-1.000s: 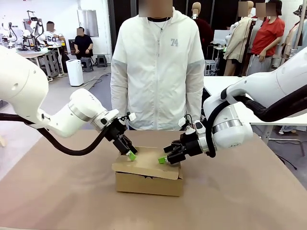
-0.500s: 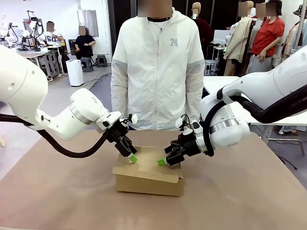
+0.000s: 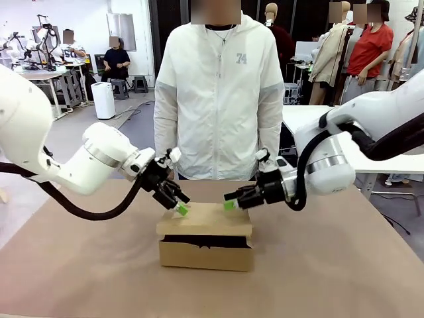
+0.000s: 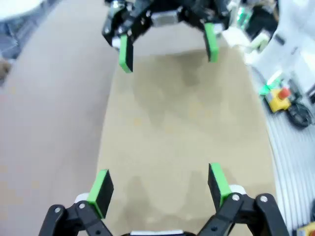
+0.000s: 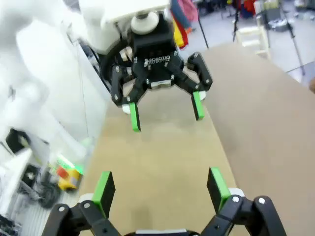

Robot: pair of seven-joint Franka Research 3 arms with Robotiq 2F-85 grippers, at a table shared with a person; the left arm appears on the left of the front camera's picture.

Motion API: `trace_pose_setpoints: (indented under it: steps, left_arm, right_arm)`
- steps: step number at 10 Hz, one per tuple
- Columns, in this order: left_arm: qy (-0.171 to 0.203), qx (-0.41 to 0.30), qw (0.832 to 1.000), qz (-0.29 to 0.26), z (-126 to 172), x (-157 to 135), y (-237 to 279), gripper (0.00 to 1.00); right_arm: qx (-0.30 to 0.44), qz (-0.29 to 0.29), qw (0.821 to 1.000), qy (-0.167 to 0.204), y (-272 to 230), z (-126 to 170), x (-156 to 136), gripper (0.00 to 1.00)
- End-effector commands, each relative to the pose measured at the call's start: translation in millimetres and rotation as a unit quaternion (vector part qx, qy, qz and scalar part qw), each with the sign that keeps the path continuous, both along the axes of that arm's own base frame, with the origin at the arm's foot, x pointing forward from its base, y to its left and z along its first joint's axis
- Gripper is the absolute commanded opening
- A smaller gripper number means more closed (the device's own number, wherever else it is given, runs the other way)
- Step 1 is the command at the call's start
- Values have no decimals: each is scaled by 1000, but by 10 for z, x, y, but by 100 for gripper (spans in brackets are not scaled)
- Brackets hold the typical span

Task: Pack the items into the box.
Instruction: Close the Mailer Box.

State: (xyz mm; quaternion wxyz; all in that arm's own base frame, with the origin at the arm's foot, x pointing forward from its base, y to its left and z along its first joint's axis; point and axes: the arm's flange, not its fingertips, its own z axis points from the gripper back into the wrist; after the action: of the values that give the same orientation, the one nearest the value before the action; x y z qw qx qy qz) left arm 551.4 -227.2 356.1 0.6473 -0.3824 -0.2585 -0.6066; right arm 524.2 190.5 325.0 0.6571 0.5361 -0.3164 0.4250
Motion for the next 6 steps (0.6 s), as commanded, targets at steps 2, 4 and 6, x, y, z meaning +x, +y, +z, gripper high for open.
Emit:
trace_pose_setpoints:
  steps: [2, 4, 6]
  left_arm:
    - [6, -142, 990, 16, 256, -316, 328, 100]
    - [115, -247, 960, 60, 345, -484, 708, 100]
    - [335, -369, 864, 78, 393, -634, 1145, 100]
  right_arm:
    - [51, -6, 992, 115, -326, 479, 171, 100]
    - [50, -19, 966, 255, -720, 630, 174, 100]
    - [36, -40, 918, 392, -1054, 655, 66, 100]
